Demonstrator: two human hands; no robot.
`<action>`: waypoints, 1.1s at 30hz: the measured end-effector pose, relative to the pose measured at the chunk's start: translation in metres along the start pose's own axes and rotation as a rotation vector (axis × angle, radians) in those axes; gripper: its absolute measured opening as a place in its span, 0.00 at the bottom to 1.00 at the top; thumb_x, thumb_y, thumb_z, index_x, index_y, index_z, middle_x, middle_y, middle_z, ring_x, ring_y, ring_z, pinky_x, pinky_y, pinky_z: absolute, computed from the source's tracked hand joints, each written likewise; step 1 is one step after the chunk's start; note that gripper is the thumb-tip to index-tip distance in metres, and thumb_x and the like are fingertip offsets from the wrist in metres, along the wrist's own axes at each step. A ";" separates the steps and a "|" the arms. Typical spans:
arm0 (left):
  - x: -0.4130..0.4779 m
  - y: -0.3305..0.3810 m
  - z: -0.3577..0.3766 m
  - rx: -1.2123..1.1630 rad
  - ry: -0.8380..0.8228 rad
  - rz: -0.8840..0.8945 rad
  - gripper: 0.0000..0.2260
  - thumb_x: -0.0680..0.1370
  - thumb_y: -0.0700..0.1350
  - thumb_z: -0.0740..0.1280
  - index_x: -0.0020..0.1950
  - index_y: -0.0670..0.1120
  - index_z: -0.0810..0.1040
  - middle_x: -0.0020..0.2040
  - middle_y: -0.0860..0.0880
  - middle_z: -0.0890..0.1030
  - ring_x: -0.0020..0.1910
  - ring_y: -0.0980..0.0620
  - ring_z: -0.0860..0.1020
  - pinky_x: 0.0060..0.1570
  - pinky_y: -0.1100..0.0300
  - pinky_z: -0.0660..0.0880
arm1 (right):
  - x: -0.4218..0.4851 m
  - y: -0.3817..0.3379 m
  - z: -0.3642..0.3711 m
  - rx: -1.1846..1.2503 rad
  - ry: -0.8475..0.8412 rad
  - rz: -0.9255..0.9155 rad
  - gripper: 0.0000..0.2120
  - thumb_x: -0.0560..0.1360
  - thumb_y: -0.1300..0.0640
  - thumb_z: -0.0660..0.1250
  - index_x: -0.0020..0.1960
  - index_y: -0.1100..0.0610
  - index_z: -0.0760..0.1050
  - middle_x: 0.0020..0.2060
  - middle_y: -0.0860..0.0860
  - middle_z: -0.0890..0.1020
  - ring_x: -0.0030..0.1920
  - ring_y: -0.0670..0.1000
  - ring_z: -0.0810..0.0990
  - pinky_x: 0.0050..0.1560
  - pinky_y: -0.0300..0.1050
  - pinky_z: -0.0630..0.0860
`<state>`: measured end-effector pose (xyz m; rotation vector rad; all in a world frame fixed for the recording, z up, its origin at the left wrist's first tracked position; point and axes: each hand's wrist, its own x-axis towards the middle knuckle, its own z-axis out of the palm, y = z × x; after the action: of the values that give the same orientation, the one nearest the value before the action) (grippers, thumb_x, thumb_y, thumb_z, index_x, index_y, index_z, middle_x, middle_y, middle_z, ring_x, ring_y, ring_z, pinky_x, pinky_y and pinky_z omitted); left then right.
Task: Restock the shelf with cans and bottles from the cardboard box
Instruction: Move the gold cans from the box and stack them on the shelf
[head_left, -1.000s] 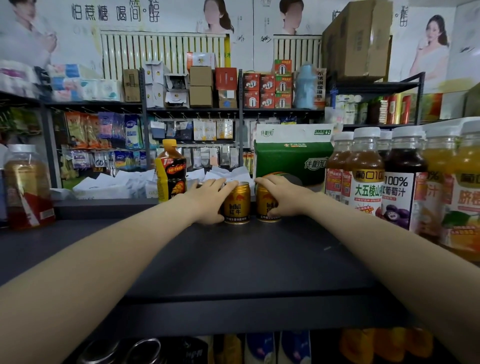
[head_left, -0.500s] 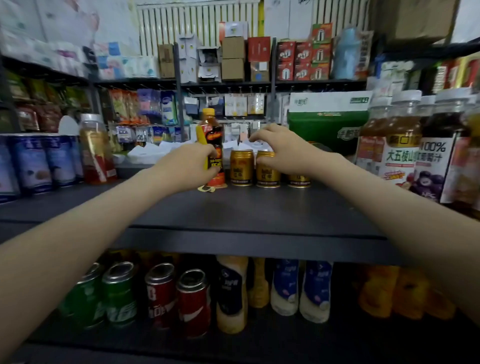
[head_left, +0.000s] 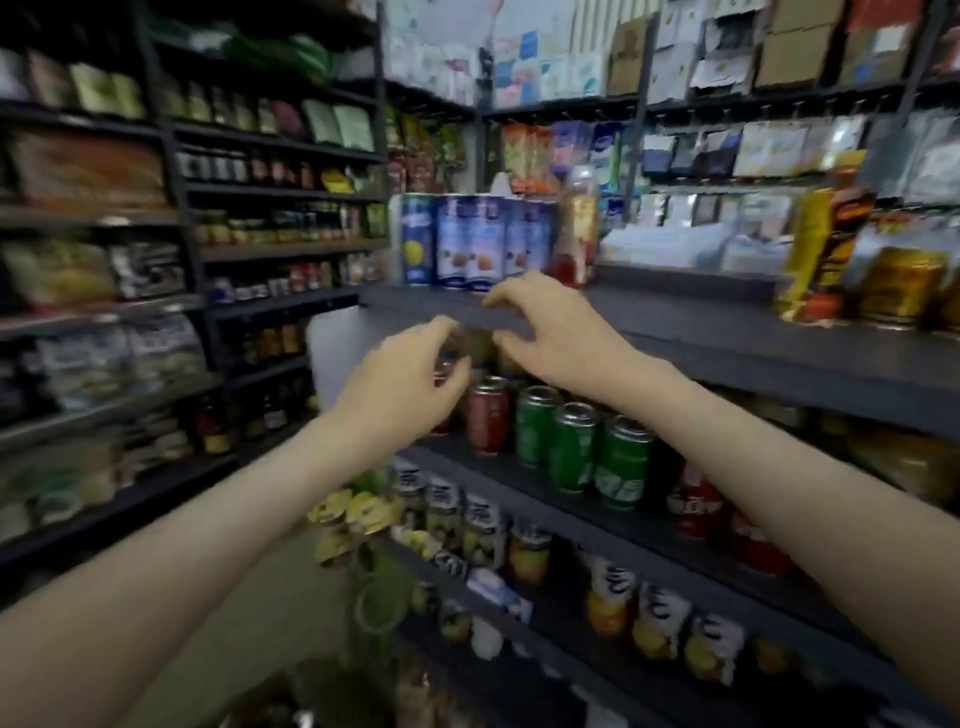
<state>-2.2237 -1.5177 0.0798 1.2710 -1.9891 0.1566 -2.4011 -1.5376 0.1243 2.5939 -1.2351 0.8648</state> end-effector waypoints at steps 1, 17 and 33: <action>-0.022 -0.029 -0.010 0.042 -0.052 -0.072 0.15 0.80 0.49 0.62 0.66 0.48 0.71 0.58 0.49 0.79 0.52 0.50 0.79 0.50 0.51 0.78 | 0.010 -0.022 0.027 0.044 -0.025 -0.017 0.16 0.77 0.60 0.64 0.64 0.60 0.72 0.56 0.53 0.74 0.60 0.52 0.71 0.54 0.37 0.64; -0.283 -0.360 -0.053 0.293 -0.555 -0.783 0.19 0.81 0.50 0.58 0.70 0.46 0.65 0.67 0.45 0.73 0.61 0.43 0.75 0.53 0.54 0.73 | 0.111 -0.222 0.428 0.340 -0.641 -0.095 0.27 0.77 0.61 0.65 0.74 0.56 0.61 0.68 0.54 0.68 0.70 0.54 0.66 0.67 0.49 0.66; -0.499 -0.655 0.186 0.218 -1.031 -1.234 0.23 0.81 0.46 0.57 0.75 0.49 0.58 0.74 0.47 0.62 0.66 0.44 0.70 0.57 0.52 0.71 | -0.020 -0.130 0.914 0.381 -1.260 0.415 0.25 0.71 0.45 0.66 0.66 0.48 0.69 0.61 0.48 0.75 0.64 0.52 0.74 0.63 0.48 0.73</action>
<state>-1.6754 -1.5686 -0.5599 2.8364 -1.4565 -1.0836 -1.9134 -1.7661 -0.6258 3.2824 -2.0244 -0.8313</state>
